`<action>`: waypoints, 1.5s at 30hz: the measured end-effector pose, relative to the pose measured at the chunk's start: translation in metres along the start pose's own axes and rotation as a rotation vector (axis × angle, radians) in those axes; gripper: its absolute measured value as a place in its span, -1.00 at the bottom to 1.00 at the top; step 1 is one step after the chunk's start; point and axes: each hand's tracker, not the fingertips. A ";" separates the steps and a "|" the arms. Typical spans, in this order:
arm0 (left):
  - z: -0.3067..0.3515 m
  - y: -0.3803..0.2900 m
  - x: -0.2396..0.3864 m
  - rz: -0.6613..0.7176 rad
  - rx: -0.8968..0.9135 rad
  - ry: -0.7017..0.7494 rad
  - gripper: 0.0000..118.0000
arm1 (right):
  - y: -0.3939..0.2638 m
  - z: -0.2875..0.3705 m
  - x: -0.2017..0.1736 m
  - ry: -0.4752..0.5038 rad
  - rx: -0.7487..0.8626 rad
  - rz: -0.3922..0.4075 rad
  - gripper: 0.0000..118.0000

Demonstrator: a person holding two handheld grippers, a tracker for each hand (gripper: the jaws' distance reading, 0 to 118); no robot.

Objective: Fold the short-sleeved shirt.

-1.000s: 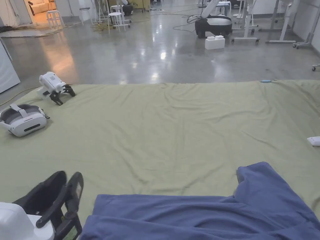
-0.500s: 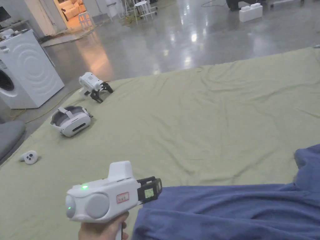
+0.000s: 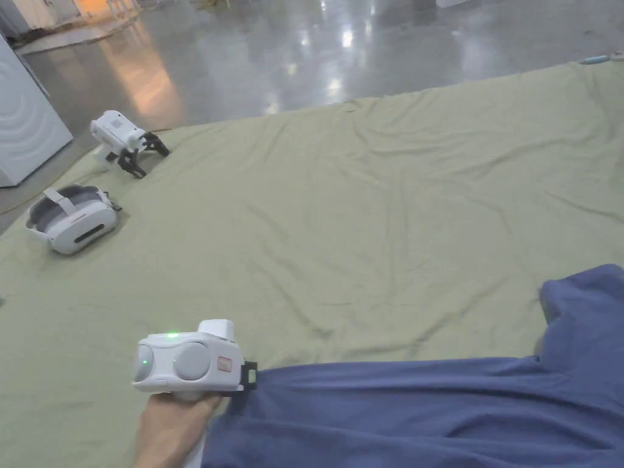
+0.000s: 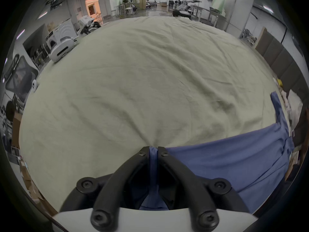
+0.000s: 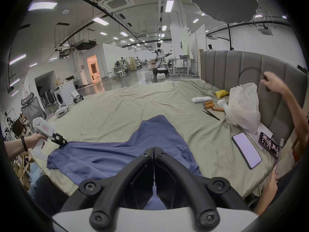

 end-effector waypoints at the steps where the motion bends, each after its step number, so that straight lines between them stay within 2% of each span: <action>1: -0.004 0.001 0.004 -0.027 -0.015 0.031 -0.93 | 0.009 -0.012 0.005 -0.004 -0.023 0.007 -1.00; 2: -0.008 0.001 0.009 -0.043 -0.018 0.047 -0.93 | 0.021 -0.029 0.012 -0.003 -0.082 0.017 -1.00; 3: -0.011 0.001 0.013 -0.045 -0.026 0.060 -0.94 | 0.035 -0.053 0.023 0.008 -0.172 0.018 -0.79; 5: -0.014 0.001 0.015 -0.061 -0.029 0.071 -0.94 | 0.059 -0.103 0.042 0.019 -0.295 -0.025 0.07; 6: -0.012 0.002 0.014 -0.054 -0.027 0.072 -0.94 | 0.067 -0.130 0.054 0.024 -0.343 -0.056 0.39; 8: -0.006 -0.001 0.016 -0.052 -0.028 0.063 -0.94 | 0.077 -0.188 0.073 0.036 -0.545 -0.112 0.41; 9: -0.005 -0.001 0.014 -0.050 -0.027 0.055 -0.94 | 0.074 -0.219 0.086 0.020 -0.633 -0.115 0.41; 11: -0.003 0.000 0.012 -0.029 -0.028 0.040 -0.94 | 0.067 -0.259 0.092 -0.027 -0.694 -0.093 0.41; 13: -0.002 0.000 0.012 -0.011 -0.031 0.032 -0.94 | 0.055 -0.283 0.086 -0.101 -0.791 -0.034 0.36; 14: -0.001 0.000 0.012 -0.009 -0.033 0.029 -0.94 | 0.047 -0.290 0.082 -0.106 -0.827 -0.001 0.35; 15: -0.002 0.001 0.011 -0.009 -0.033 0.028 -0.94 | 0.044 -0.288 0.076 -0.098 -0.796 0.032 0.35; 16: -0.002 0.001 0.011 -0.011 -0.034 0.027 -0.94 | 0.049 -0.281 0.071 -0.119 -0.767 0.043 0.34; 17: -0.001 0.001 0.012 -0.011 -0.032 0.027 -0.94 | 0.050 -0.272 0.064 -0.100 -0.750 0.041 0.25; 19: 0.001 -0.002 0.013 -0.013 -0.021 0.030 -0.94 | 0.053 -0.264 0.055 -0.096 -0.725 0.117 -0.35; 20: 0.003 -0.003 0.014 -0.018 -0.014 0.033 -0.94 | 0.055 -0.260 0.053 -0.090 -0.720 0.129 -0.77; 21: 0.008 -0.005 0.014 -0.019 -0.003 0.034 -0.95 | 0.055 -0.251 0.053 -0.069 -0.711 0.113 -1.00; 22: 0.016 -0.008 0.013 -0.007 0.025 0.027 -0.96 | 0.057 -0.245 0.054 -0.092 -0.686 0.110 -1.00; 25: 0.058 -0.024 0.004 0.017 0.143 -0.059 -0.97 | 0.065 -0.204 0.063 -0.069 -0.540 0.025 -1.00; 28: 0.105 -0.056 -0.017 0.043 0.221 -0.142 -0.97 | 0.064 -0.141 0.071 0.032 -0.459 -0.067 -1.00; 31: 0.132 -0.098 -0.034 0.061 0.241 -0.202 -0.97 | 0.045 -0.077 0.067 0.016 -0.387 -0.018 -1.00; 34: 0.135 -0.134 -0.044 0.098 0.241 -0.227 -0.97 | 0.010 -0.036 0.068 0.019 -0.390 -0.068 -1.00; 40: 0.098 -0.162 -0.040 0.048 0.193 -0.193 -0.96 | -0.052 -0.025 0.061 -0.022 -0.468 -0.077 -1.00; 41: 0.096 -0.162 -0.043 0.058 0.210 -0.192 -0.87 | -0.059 -0.031 0.061 -0.025 -0.470 -0.076 -0.99; 42: 0.095 -0.160 -0.045 0.085 0.232 -0.203 -0.60 | -0.066 -0.036 0.060 -0.026 -0.466 -0.073 -0.66; 43: 0.095 -0.159 -0.046 0.103 0.248 -0.199 -0.60 | -0.070 -0.039 0.059 -0.028 -0.462 -0.061 -0.66; 44: 0.098 -0.157 -0.047 0.114 0.263 -0.201 -0.50 | -0.072 -0.041 0.058 -0.034 -0.460 -0.058 -0.51; 45: 0.105 -0.156 -0.047 0.123 0.290 -0.175 -0.23 | -0.070 -0.037 0.058 -0.094 -0.454 -0.039 -0.26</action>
